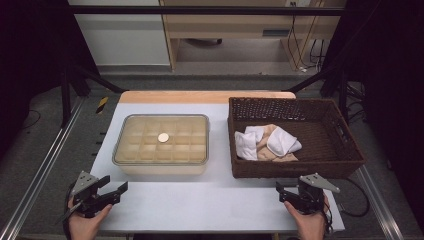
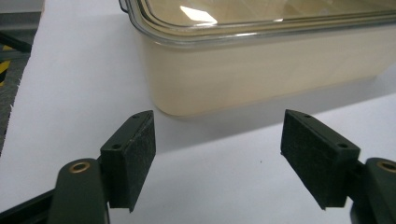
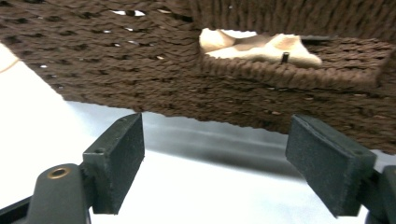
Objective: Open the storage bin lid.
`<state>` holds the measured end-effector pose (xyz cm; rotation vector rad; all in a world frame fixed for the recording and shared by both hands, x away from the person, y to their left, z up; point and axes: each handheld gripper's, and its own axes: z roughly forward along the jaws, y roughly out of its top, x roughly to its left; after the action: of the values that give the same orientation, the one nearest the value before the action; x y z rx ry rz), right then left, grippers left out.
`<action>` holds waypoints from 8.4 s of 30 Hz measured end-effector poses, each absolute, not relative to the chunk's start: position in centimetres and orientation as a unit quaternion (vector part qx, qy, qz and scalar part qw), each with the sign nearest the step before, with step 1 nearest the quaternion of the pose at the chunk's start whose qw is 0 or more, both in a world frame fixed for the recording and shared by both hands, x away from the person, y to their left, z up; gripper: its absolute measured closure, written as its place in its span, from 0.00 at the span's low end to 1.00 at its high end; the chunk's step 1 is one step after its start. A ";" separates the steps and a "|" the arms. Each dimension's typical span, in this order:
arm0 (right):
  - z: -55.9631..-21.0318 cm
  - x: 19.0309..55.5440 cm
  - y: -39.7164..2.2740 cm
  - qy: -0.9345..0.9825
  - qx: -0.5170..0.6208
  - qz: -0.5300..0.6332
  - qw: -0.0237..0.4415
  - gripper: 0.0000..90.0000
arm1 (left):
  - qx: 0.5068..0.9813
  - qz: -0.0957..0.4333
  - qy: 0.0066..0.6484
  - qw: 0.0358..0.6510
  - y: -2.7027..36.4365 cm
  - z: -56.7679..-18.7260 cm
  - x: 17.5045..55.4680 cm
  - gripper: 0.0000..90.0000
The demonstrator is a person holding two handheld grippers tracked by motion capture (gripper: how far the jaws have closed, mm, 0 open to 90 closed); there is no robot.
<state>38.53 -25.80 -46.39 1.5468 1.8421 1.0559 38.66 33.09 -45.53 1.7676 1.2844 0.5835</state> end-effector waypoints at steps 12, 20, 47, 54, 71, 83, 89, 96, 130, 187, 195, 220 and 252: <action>-46.0 38.2 -23.7 0.706 0.534 0.408 0.225 0.28 | 0.697 0.242 0.509 0.443 33.6 -44.7 38.3 0.31; -45.8 38.1 -21.4 0.726 0.506 0.412 0.215 0.29 | 0.694 0.240 0.509 0.449 33.8 -44.3 38.4 0.31; -42.6 38.1 -16.5 0.754 0.434 0.443 0.218 0.26 | 0.677 0.262 0.499 0.472 33.9 -41.3 38.9 0.33; -41.4 38.4 -14.9 0.752 0.423 0.457 0.217 0.26 | 0.669 0.270 0.495 0.485 33.7 -39.8 39.9 0.34; -39.2 40.4 -10.3 0.763 0.382 0.484 0.196 0.28 | 0.663 0.275 0.492 0.492 33.3 -37.4 43.1 0.35; -38.7 42.8 -7.3 0.764 0.372 0.490 0.193 0.32 | 0.672 0.268 0.498 0.478 32.9 -37.7 45.9 0.35; -38.5 45.0 -6.0 0.750 0.385 0.503 0.190 0.33 | 0.677 0.260 0.511 0.462 33.2 -38.7 47.7 0.35; -38.1 47.9 -4.7 0.742 0.399 0.501 0.198 0.34 | 0.674 0.247 0.520 0.464 33.9 -39.4 49.4 0.35; -41.5 55.4 -2.1 0.726 0.497 0.426 0.210 0.33 | 0.699 0.203 0.539 0.425 34.3 -42.4 53.1 0.37; -37.2 52.2 -4.1 0.661 0.504 0.533 0.160 0.58 | 0.638 0.199 0.517 0.536 36.0 -39.0 48.3 0.69; -36.2 50.7 -5.1 0.649 0.494 0.557 0.156 0.67 | 0.636 0.213 0.498 0.549 35.9 -38.0 46.6 0.73; -35.1 43.1 -10.0 0.662 0.453 0.584 0.122 0.79 | 0.669 0.222 0.450 0.548 33.2 -36.4 41.6 0.71; -41.4 36.7 -9.8 0.719 0.444 0.535 0.016 0.81 | 0.696 0.163 0.493 0.495 34.6 -43.0 33.4 0.71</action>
<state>36.67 -9.83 -41.44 1.3814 2.2346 1.6624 33.41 34.56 -42.98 1.6872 1.1958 0.3950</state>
